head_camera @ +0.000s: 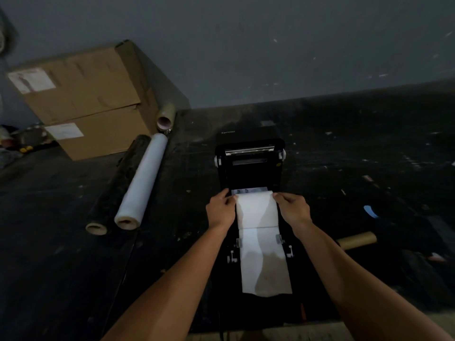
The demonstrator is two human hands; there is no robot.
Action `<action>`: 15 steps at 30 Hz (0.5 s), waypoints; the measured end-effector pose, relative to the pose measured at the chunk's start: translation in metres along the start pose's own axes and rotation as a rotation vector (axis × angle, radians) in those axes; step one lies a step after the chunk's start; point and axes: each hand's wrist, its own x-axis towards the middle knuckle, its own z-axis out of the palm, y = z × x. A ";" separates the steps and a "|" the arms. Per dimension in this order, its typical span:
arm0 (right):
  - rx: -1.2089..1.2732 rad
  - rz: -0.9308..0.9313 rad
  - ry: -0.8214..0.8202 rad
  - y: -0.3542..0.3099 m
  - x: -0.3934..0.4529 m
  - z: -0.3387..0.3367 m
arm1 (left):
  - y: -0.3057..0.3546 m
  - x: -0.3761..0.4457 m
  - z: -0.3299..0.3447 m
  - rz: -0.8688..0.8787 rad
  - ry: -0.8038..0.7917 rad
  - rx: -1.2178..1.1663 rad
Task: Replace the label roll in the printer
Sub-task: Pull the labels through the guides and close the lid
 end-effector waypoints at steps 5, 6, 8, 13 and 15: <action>-0.026 -0.046 0.055 -0.012 -0.008 -0.014 | 0.002 0.001 -0.008 -0.024 0.009 -0.005; -0.017 -0.084 0.084 -0.021 -0.006 -0.021 | 0.004 0.007 -0.013 -0.047 0.041 -0.040; -0.001 -0.222 0.116 -0.045 -0.001 -0.035 | 0.011 0.022 -0.027 -0.064 0.124 -0.115; -0.051 -0.335 0.021 -0.106 0.029 -0.048 | 0.069 0.051 -0.062 0.104 0.175 -0.058; -0.029 -0.309 -0.047 -0.117 0.039 -0.043 | 0.089 0.055 -0.062 0.136 0.110 0.021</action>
